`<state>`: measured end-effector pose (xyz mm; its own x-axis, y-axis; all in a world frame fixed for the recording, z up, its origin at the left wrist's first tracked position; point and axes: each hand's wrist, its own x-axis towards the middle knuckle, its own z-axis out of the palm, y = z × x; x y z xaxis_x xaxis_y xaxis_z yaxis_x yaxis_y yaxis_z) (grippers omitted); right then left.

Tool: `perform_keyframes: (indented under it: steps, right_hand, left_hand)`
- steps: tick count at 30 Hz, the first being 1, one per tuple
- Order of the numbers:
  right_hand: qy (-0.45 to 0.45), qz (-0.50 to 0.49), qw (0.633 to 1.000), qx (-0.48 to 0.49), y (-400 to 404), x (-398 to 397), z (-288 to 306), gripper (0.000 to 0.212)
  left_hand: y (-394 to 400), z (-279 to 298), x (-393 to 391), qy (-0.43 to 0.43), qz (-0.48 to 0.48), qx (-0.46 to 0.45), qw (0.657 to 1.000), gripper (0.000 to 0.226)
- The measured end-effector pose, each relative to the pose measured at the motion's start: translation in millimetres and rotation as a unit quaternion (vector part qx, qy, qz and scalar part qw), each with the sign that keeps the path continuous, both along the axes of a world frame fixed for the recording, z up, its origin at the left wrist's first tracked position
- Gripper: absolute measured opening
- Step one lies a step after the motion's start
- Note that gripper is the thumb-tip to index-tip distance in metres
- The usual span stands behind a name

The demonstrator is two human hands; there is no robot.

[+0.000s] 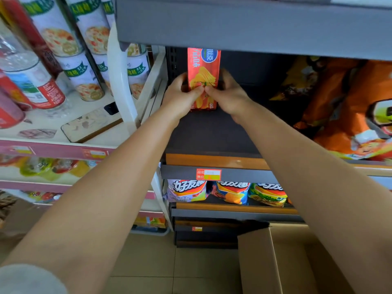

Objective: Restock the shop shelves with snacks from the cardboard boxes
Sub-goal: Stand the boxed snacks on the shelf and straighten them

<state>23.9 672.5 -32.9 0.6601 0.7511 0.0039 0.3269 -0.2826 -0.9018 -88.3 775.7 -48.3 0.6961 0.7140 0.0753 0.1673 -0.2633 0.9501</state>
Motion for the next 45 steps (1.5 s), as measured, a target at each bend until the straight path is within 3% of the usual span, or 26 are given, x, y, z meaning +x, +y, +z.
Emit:
perform_keyframes:
  steps: [3,7,9,13,19,22,26,31,36,40,42,45]
  right_hand:
    - [0.02,-0.05,0.998,0.024,-35,-19,16,0.074]
    - [0.051,-0.081,0.988,0.124,-136,-60,29,0.028]
    - [0.088,-0.091,0.983,0.133,-202,-80,25,0.012]
    - [0.135,-0.151,0.978,0.054,-329,-101,-23,0.017]
    - [0.06,-0.264,0.957,-0.099,-517,-91,-85,0.01]
    - [-0.038,-0.366,0.921,-0.129,-602,-70,-91,0.01]
    - [-0.164,-0.461,0.86,-0.145,-683,-35,-97,0.017]
    - [0.002,-0.548,0.796,-0.258,-740,-10,-111,0.049]
    - [0.117,-0.555,0.782,-0.257,-744,-27,-125,0.063]
    - [0.17,-0.551,0.779,-0.246,-742,-45,-140,0.07]
    - [0.178,-0.555,0.776,-0.24,-739,-48,-141,0.068]
    - [0.186,-0.569,0.769,-0.225,-739,-47,-141,0.057]
  left_hand:
    - [-23,20,-22,0.036,0.033,0.03,0.998,0.063]
    - [-96,46,-61,-0.022,0.064,0.067,0.995,0.026]
    - [-146,49,-71,-0.04,0.016,0.04,0.998,0.007]
    - [-252,21,-54,0.028,-0.118,-0.02,0.992,0.012]
    - [-430,-55,-1,0.17,-0.261,-0.065,0.948,0.011]
    - [-514,-75,19,0.228,-0.34,-0.057,0.911,0.014]
    - [-596,-93,46,0.243,-0.366,-0.035,0.897,0.014]
    - [-657,-103,64,0.258,-0.4,0.042,0.878,0.064]
    - [-689,-98,91,0.271,-0.439,0.202,0.832,0.076]
    - [-713,-108,111,0.299,-0.466,0.242,0.796,0.088]
    - [-717,-111,116,0.316,-0.461,0.224,0.799,0.089]
    - [-710,-102,109,0.281,-0.42,0.144,0.851,0.082]
